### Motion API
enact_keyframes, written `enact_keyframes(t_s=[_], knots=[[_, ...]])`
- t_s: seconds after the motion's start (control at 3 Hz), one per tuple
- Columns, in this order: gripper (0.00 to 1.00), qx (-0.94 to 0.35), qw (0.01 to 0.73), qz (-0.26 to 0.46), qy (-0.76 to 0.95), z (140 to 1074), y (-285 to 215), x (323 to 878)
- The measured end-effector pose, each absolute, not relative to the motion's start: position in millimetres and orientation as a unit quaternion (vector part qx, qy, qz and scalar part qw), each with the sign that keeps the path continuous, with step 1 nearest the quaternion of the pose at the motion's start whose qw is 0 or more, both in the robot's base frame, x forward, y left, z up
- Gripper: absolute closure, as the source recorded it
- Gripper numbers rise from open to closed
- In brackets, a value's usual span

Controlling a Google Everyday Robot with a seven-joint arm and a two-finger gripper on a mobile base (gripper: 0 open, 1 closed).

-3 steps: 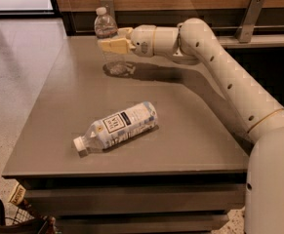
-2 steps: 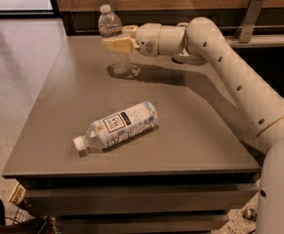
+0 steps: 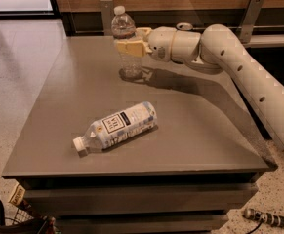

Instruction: Place water bottle upright

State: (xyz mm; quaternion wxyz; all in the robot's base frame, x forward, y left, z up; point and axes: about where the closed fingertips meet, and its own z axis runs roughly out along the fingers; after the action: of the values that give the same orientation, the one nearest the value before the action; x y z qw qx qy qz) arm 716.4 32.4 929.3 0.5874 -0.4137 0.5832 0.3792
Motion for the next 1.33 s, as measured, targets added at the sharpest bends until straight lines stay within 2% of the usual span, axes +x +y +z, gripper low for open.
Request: enact_keyframes(t_s=[1.0,1.33], knots=[[0.97,-0.378,0.594,0.375,0.603,902.8,7.1,712.3],[0.59,-0.378,0.594,0.375,0.603,904.6,7.2,712.2]])
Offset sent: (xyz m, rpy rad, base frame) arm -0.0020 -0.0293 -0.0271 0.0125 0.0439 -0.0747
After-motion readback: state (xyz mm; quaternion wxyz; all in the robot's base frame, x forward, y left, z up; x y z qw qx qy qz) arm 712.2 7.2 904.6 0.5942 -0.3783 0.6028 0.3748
